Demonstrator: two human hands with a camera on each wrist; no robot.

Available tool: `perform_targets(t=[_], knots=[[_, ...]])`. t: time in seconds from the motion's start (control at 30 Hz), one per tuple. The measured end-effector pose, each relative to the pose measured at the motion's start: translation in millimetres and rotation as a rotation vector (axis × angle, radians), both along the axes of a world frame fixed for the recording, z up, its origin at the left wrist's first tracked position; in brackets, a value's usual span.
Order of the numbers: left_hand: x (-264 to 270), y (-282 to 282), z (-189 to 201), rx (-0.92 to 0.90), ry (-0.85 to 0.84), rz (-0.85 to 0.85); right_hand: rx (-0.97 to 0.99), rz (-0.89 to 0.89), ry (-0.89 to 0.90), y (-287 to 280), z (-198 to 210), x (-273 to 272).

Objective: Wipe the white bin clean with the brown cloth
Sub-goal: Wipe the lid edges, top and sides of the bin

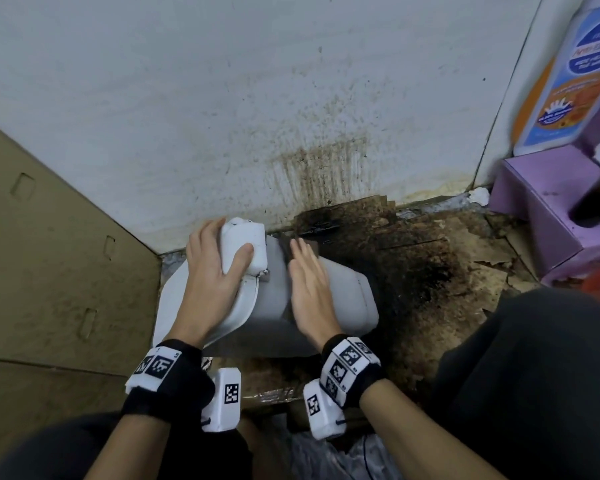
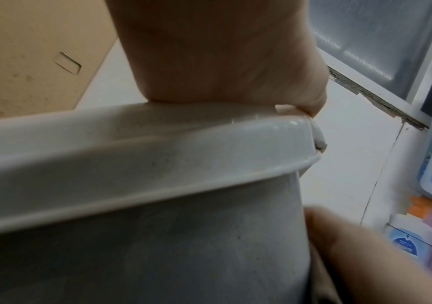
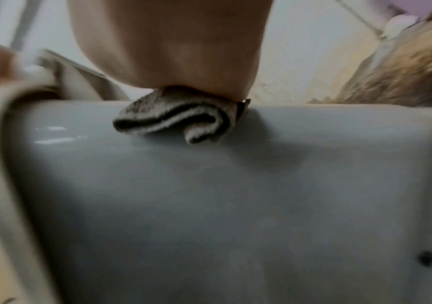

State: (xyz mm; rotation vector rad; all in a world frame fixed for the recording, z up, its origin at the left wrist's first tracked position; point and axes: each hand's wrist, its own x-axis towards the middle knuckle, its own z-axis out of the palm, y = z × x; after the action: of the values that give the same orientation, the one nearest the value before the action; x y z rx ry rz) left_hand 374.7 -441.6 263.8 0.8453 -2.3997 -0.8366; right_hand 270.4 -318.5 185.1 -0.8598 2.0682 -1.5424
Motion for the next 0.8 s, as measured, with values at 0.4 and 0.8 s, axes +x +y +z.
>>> perform_targets(t=[0.4,0.8], knots=[[9.8,-8.7,1.2,0.049,0.02,0.008,0.086,0.036,0.126,28.4,-62.7,-34.6],[9.2,-10.4,1.4,0.035,0.009,-0.002,0.148,-0.031,0.007,47.9,-85.0,-54.1]])
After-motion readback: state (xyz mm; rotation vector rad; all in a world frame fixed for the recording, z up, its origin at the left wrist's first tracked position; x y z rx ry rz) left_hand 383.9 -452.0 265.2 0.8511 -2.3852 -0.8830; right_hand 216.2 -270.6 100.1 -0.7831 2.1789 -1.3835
